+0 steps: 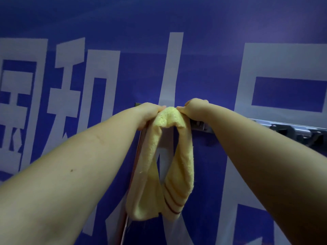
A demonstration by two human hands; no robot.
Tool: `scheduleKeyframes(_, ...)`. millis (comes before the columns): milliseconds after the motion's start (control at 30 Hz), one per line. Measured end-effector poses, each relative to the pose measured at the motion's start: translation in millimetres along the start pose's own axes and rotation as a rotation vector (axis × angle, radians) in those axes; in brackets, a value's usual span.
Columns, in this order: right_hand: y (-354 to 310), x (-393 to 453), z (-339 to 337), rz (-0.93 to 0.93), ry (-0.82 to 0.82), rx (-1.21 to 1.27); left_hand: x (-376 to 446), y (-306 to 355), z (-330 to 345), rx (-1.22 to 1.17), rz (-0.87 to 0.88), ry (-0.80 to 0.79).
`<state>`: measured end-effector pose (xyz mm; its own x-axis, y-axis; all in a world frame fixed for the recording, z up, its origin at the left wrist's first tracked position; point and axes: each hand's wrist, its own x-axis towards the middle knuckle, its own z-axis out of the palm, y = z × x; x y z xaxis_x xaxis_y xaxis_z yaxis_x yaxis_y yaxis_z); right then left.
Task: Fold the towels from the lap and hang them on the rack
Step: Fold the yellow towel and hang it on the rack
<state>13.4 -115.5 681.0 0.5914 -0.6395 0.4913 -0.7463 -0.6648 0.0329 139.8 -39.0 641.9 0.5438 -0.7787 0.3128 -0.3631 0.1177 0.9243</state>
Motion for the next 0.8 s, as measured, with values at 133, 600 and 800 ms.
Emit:
scheduleKeyframes(133, 4.3, 7.6, 3.5, 0.027, 0.021, 0.039, -2.4, -16.8, 5.2, -0.041, -0.011, 0.013)
scheduleKeyframes(600, 12.1, -25.4, -6.9, 0.087, 0.068, 0.187, -35.2, -2.5, -4.3, 0.304, 0.267, 0.230)
scheduleKeyframes(800, 22.5, -100.6, -40.1, -0.057, 0.143, 0.110, -93.1, 39.7, 0.5, 0.799, 0.492, 0.285)
